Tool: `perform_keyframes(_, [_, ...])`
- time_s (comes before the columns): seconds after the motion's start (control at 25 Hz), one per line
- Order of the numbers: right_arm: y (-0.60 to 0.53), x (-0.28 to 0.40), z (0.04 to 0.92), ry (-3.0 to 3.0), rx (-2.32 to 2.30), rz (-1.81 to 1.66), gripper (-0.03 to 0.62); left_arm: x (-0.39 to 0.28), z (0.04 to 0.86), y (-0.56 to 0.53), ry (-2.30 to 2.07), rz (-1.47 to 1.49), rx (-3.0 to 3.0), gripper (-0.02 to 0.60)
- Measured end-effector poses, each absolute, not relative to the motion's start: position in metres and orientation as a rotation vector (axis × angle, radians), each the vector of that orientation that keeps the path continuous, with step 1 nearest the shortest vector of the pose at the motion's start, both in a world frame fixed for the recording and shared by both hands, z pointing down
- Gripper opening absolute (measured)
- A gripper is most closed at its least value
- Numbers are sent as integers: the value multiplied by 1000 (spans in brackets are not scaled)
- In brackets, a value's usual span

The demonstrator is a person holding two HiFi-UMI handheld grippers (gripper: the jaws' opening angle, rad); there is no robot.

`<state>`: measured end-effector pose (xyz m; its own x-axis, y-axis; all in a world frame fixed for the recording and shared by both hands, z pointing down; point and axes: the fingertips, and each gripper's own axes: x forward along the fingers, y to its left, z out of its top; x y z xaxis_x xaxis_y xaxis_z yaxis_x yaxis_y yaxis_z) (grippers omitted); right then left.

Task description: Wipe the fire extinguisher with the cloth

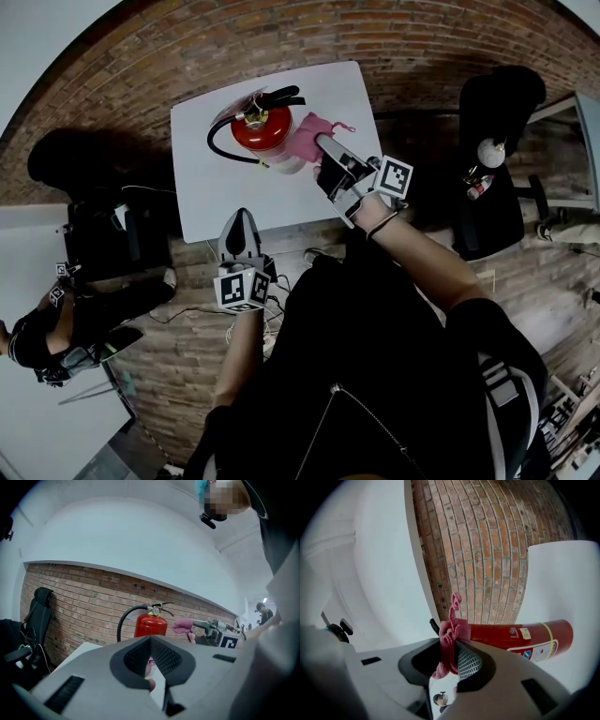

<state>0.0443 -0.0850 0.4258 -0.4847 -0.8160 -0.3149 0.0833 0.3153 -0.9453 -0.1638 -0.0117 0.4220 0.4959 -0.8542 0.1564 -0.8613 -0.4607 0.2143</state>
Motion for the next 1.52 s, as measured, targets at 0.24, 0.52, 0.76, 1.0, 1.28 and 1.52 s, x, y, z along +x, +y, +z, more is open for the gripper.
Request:
perform_keyframes(0.24, [-69, 53, 494, 1686, -860, -1326, 94, -173, 433, -4, -1410, 60, 2488, 8])
perform_keyframes(0.52, [-63, 38, 600, 1673, -1068, -1464, 94, -181, 449, -1, -1375, 93, 2489, 8])
perform_keyframes(0.76, [-72, 26, 677, 1633, -1177, -1528, 94, -191, 466, 1, -1377, 139, 2470, 8])
perform_keyframes(1.0, [-84, 20, 724, 1599, -1249, -1558, 94, -203, 485, 6, -1392, 190, 2416, 8])
perform_keyframes(1.28, [-90, 14, 761, 1583, -1328, -1602, 94, -212, 498, 9, -1405, 227, 2369, 8])
perform_keyframes(1.52, [-94, 8, 782, 1566, -1368, -1613, 94, -216, 501, 12, -1420, 236, 2355, 8])
